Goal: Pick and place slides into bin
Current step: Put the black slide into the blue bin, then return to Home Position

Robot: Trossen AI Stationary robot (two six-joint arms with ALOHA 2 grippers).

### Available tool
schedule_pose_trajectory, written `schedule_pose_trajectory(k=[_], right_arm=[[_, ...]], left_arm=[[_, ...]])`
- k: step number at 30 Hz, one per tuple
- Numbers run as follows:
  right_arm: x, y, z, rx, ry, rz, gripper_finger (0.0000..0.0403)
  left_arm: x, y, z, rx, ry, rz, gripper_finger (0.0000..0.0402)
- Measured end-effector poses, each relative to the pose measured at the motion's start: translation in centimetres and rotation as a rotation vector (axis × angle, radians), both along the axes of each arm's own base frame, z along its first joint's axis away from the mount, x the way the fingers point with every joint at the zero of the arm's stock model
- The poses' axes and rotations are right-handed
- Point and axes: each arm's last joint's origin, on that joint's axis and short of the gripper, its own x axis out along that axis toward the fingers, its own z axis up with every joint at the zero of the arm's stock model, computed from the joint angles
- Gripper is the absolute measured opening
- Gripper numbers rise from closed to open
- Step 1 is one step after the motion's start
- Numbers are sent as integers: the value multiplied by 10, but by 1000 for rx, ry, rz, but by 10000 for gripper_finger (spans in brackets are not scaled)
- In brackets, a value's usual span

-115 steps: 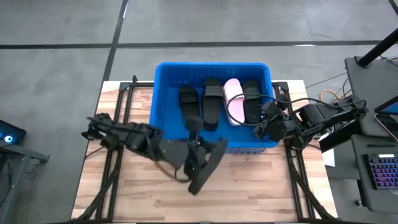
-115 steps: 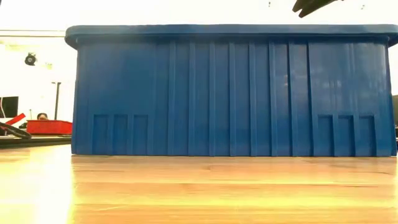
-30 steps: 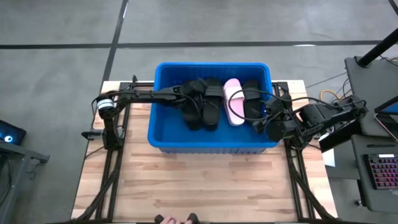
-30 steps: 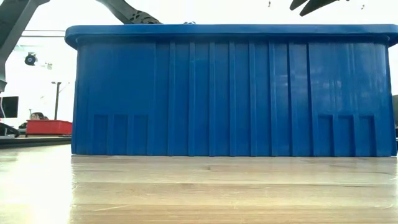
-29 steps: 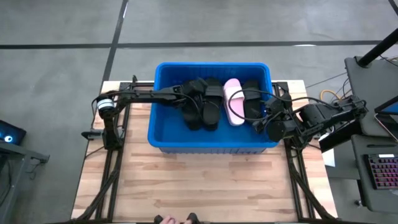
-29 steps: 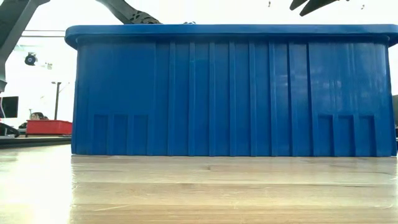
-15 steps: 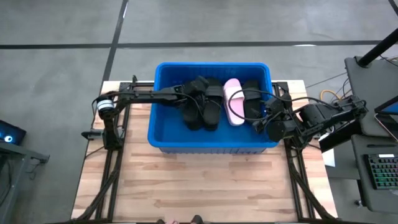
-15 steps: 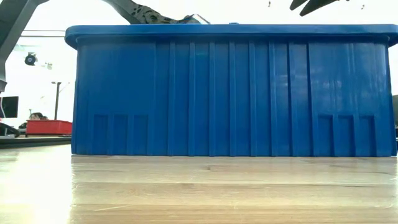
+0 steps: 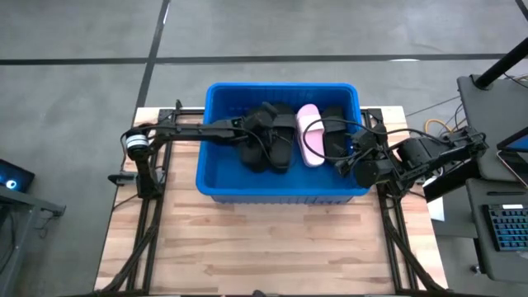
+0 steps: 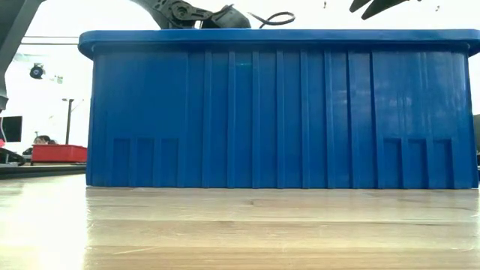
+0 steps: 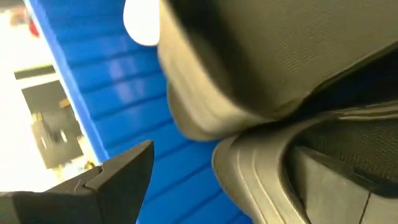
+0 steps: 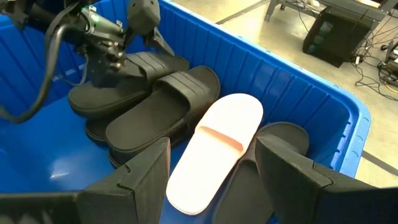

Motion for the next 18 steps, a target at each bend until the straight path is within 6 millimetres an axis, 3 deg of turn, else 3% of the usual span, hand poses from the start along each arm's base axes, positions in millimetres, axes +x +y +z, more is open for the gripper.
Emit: schedule_pose_trajectory(k=[12,18], right_arm=[[0,0,0,2,-3,-2,224],[0,0,0,3,-4,-1,224]], left_arm=[[-4,-3,2,-54,-52,137,336],[-3,-8,12,-73,-65,190,336]])
